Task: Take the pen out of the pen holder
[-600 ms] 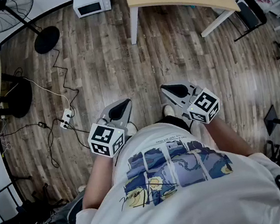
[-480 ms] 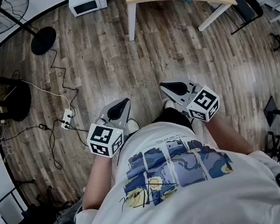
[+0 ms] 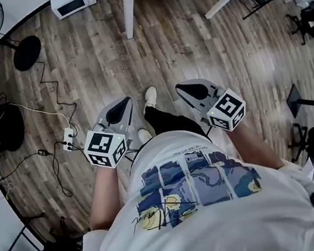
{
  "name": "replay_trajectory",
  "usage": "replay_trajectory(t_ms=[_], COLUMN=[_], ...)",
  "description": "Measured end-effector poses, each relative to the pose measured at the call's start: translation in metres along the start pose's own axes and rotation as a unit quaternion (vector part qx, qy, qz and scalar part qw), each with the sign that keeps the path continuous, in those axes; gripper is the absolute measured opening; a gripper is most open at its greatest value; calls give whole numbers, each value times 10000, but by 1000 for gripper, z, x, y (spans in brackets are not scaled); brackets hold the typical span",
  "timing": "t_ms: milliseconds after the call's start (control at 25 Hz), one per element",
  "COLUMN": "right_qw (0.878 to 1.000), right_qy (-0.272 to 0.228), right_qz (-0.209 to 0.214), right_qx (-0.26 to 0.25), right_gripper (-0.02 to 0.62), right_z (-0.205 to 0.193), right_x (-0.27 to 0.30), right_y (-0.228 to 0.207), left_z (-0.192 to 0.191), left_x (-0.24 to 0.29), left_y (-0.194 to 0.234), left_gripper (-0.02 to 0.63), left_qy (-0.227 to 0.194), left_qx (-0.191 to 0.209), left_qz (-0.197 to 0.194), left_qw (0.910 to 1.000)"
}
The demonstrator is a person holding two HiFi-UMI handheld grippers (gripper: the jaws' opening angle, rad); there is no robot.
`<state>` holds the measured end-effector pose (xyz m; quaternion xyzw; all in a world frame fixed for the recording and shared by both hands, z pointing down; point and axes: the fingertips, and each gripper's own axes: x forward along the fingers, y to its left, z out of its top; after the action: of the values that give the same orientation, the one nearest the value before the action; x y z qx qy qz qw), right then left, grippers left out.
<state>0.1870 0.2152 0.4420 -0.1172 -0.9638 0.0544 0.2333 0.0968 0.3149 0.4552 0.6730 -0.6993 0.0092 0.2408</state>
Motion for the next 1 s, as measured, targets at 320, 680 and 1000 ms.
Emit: replay_trajectory(t_ms=[320,680,1000], right_qw=[9993,9987,9890], right_qy=[-248,-374,-501], right_qz=[15,-169,-1126], right_qx=[270,290,821], right_gripper=[69,55,55], right_z=[48,76,70], right_x=[64,89,59], right_y=[-103,-214,-294], left_z=[58,128,182], left_x=[52,181,290], left_y=[85,132,157], left_gripper=[9,28,32], left_qy=[298,279,419], left_qx=[243,330,515], left_qz=[312,56,-685], left_qw=[9988,9990,9954])
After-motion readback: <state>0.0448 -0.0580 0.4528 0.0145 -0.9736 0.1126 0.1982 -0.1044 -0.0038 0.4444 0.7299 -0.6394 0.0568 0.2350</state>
